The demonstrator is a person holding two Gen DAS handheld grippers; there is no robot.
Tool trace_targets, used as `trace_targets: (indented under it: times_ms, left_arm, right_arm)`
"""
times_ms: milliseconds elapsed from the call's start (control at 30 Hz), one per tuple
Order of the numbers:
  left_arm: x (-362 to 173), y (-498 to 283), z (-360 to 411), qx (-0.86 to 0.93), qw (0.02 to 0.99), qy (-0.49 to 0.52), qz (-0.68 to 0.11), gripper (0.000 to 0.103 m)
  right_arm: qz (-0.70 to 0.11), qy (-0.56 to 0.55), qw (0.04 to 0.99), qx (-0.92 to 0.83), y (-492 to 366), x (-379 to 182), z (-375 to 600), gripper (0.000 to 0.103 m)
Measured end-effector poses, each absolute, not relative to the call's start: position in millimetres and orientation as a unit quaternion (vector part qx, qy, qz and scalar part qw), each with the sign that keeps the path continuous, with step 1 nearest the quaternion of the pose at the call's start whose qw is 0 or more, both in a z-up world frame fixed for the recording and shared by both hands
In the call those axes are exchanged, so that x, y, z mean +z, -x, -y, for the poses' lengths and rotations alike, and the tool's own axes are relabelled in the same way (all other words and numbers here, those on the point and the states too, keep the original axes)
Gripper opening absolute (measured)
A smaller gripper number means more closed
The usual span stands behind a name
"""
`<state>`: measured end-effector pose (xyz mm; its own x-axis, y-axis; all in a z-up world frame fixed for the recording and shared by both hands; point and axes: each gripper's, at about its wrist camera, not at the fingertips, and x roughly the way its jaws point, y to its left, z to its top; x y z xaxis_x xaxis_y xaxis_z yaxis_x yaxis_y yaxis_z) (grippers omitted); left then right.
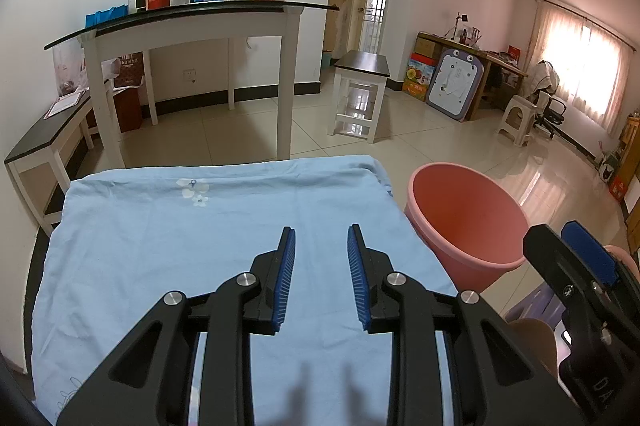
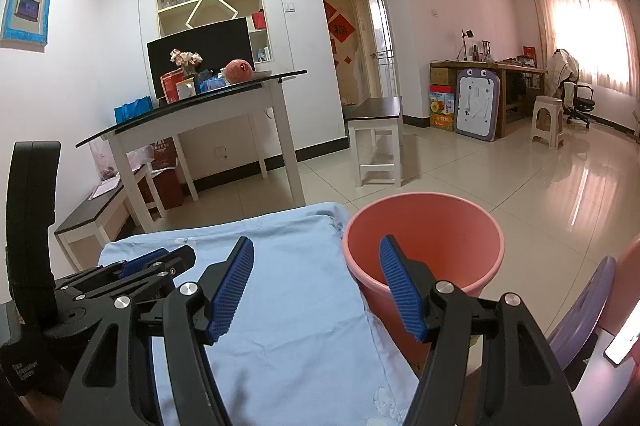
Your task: Collect trash
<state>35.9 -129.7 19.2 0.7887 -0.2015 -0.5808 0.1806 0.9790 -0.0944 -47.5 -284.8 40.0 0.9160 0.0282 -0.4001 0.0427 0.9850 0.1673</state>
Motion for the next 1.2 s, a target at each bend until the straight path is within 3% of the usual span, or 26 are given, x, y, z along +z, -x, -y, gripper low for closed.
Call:
trace_targets:
  times_ms: [1200]
  left_arm:
    - [14.5, -44.5, 129.9, -0.106, 0.943, 0.011, -0.314, 0.027]
  right_arm:
    - [-0.212, -0.094, 0.973, -0.008, 43.6, 32.7, 283.3, 0.065]
